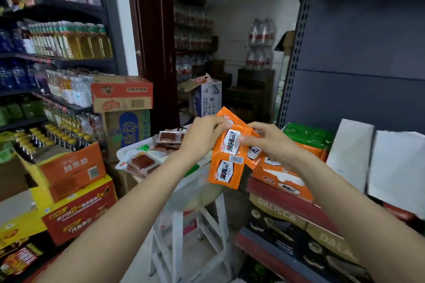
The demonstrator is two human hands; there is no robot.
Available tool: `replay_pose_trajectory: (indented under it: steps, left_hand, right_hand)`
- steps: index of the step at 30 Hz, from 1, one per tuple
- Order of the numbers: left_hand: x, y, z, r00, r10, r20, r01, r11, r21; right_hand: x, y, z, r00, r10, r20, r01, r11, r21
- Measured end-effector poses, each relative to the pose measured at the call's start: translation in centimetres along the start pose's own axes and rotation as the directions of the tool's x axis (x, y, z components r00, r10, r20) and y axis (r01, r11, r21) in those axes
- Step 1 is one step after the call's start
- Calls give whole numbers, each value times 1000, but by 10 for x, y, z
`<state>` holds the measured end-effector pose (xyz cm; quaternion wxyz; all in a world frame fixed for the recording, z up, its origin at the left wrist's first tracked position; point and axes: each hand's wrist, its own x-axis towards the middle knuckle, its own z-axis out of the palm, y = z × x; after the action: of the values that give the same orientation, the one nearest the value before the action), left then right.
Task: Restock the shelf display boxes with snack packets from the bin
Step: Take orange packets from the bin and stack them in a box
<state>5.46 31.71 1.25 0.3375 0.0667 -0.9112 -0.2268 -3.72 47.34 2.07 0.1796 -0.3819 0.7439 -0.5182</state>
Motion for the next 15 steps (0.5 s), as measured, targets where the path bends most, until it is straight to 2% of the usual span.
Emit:
replay_pose_trajectory:
  steps: [1,3,4,6,8,11,13,15]
  left_hand:
    - [3,7,8,999,-34,-42,31,997,-74]
    - [6,26,20,972,-190,-136,138,937,-322]
    - [5,31,27,955,-271,-122,197,885,-422]
    - [2,34,43,945,-325,46,306,824,-477]
    - [-1,34,56,955,-229,188,288,863,-415]
    - [6,39,55,974,-96,206,165,922,-349]
    - [16,44,48,963,-21,270,62,987,-145]
    - [27,51,43,938,1,347,-40,993,107]
  right_hand:
    - [-2,2,-4,999,-14,-30,13,999,-30]
    - [-6,5,-11,987,-37,-154,35,999,-16]
    - [-8,6,-16,974,-29,-225,38,999,36]
    - [-11,8,-29,945,15,-327,36,988,151]
    - [-15,10,-42,938,52,-341,15,981,192]
    - [-23,12,-66,963,75,-259,-38,988,147]
    - [-27,14,-82,976,76,-206,-64,996,65]
    - [-30,13,-96,983,50,-174,-55,998,-24]
